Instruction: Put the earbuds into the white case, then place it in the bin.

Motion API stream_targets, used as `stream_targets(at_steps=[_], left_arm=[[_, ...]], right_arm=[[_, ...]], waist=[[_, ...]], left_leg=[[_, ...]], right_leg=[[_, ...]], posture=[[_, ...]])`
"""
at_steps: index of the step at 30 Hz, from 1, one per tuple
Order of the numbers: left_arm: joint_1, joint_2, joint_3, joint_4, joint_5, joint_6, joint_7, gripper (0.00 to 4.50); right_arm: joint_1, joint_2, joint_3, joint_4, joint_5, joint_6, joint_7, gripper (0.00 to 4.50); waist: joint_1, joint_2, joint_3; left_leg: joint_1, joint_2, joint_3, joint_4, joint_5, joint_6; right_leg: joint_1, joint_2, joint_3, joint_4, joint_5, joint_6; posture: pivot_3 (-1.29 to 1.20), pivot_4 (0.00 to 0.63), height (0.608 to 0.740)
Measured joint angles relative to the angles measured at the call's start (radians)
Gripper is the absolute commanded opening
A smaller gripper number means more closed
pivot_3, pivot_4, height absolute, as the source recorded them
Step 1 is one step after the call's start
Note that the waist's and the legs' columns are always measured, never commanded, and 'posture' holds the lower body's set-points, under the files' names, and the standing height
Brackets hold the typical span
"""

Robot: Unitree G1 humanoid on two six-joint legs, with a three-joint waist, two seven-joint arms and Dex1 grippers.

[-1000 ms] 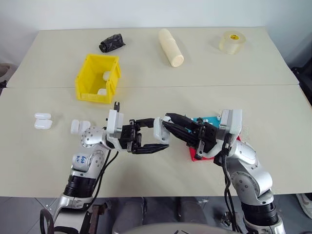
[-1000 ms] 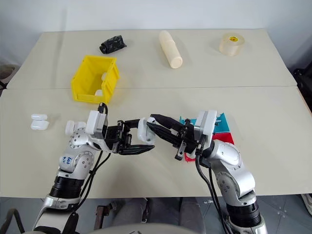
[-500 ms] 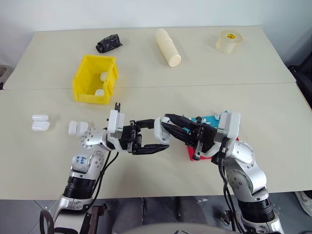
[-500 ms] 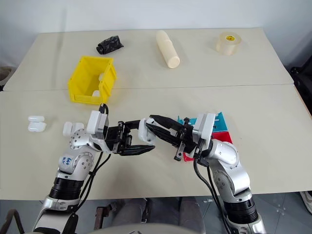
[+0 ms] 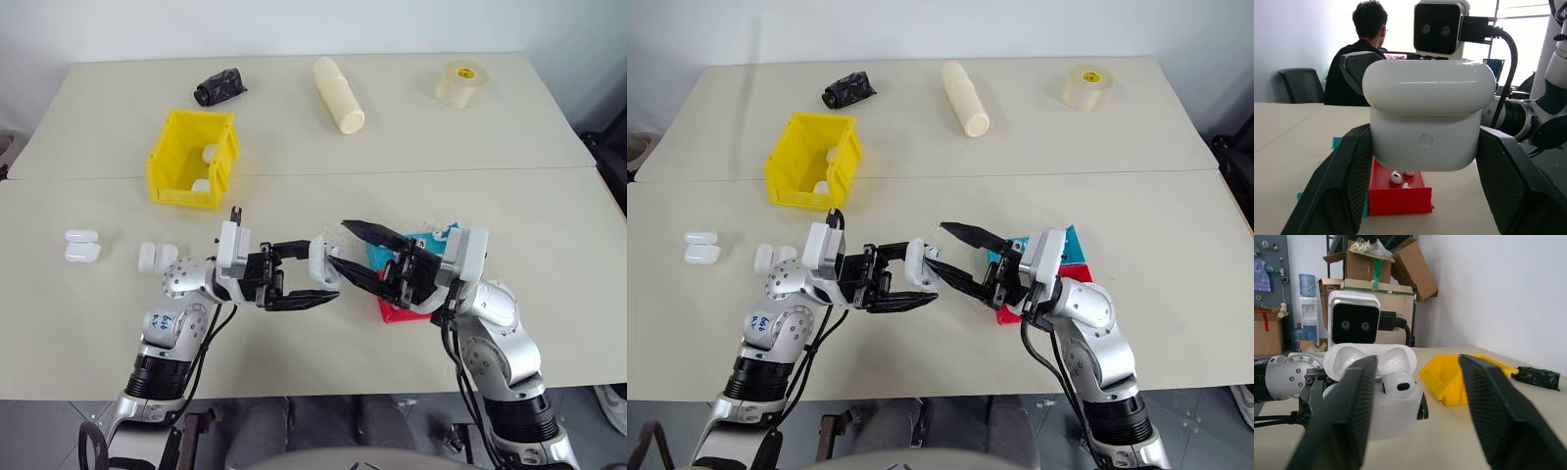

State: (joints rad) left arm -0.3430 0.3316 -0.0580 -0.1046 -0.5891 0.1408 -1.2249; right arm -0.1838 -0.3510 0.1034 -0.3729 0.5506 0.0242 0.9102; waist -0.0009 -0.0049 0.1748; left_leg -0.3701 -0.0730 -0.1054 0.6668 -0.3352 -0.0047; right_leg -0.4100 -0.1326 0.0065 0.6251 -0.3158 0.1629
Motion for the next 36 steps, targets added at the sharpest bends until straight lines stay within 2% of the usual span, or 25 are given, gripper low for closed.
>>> stream_targets(at_steps=[3,9,15,20,25,30,36], left_arm=[[0.001,0.0,0.001,0.0,0.002,0.0,-0.001,2.78],[0.01,0.001,0.008,-0.002,0.012,-0.018,0.031,2.78],[0.075,0.03,0.026,-0.002,0.052,-0.082,0.053,2.78],[0.126,0.035,0.035,-0.002,0.086,-0.121,0.084,2.78],[0.131,0.009,0.034,-0.002,0.108,-0.157,0.131,2.78],[0.135,-0.017,0.007,-0.004,0.127,-0.173,0.159,2.78],[0.136,-0.018,-0.02,-0.009,0.135,-0.159,0.188,2.78]], right_arm=[[-0.002,-0.008,-0.006,0.006,0.011,0.0,0.001,4.49],[0.056,-0.101,-0.019,-0.021,0.024,0.03,0.044,4.49],[0.216,-0.301,-0.257,0.018,0.021,0.003,0.121,4.49],[0.283,-0.41,-0.453,0.196,0.005,-0.09,0.219,4.49],[0.283,-0.491,-0.535,0.448,-0.04,-0.184,0.318,4.49],[0.165,-0.547,-0.517,0.528,-0.047,-0.143,0.355,4.49],[-0.129,-0.651,-0.297,0.5,-0.139,0.076,0.357,4.49]], waist=[[0.0,0.0,0.0],[0.004,0.0,0.0],[0.019,0.0,0.0],[0.025,0.0,0.0],[0.024,0.0,0.0],[0.011,0.001,0.0],[0.003,0.002,0.0]], left_leg=[[0.0,0.0,0.0,0.0,0.0,0.0],[0.0,-0.001,0.0,0.0,0.0,0.0],[0.0,-0.001,0.002,0.0,0.0,0.0],[0.001,0.0,0.003,0.0,0.0,0.001],[0.001,-0.001,0.004,0.0,0.0,0.001],[0.002,0.001,0.005,0.0,0.0,0.001],[0.0,0.001,0.004,0.001,0.0,0.0]], right_leg=[[0.0,0.0,0.0,0.0,0.0,0.0],[0.0,-0.001,0.0,-0.002,0.0,0.0],[0.001,0.0,0.0,-0.004,0.0,0.0],[0.001,0.0,0.001,-0.004,0.0,0.0],[0.002,-0.001,0.001,-0.004,0.0,0.0],[0.001,0.0,0.001,-0.004,0.0,0.0],[0.0,-0.001,0.001,-0.004,0.0,0.0]], posture=[[0.0,0.15,0.74],[0.0,0.15,0.74],[0.0,0.15,0.74],[0.0,0.15,0.74],[0.0,0.15,0.74],[0.0,0.15,0.74],[0.0,0.15,0.74]])
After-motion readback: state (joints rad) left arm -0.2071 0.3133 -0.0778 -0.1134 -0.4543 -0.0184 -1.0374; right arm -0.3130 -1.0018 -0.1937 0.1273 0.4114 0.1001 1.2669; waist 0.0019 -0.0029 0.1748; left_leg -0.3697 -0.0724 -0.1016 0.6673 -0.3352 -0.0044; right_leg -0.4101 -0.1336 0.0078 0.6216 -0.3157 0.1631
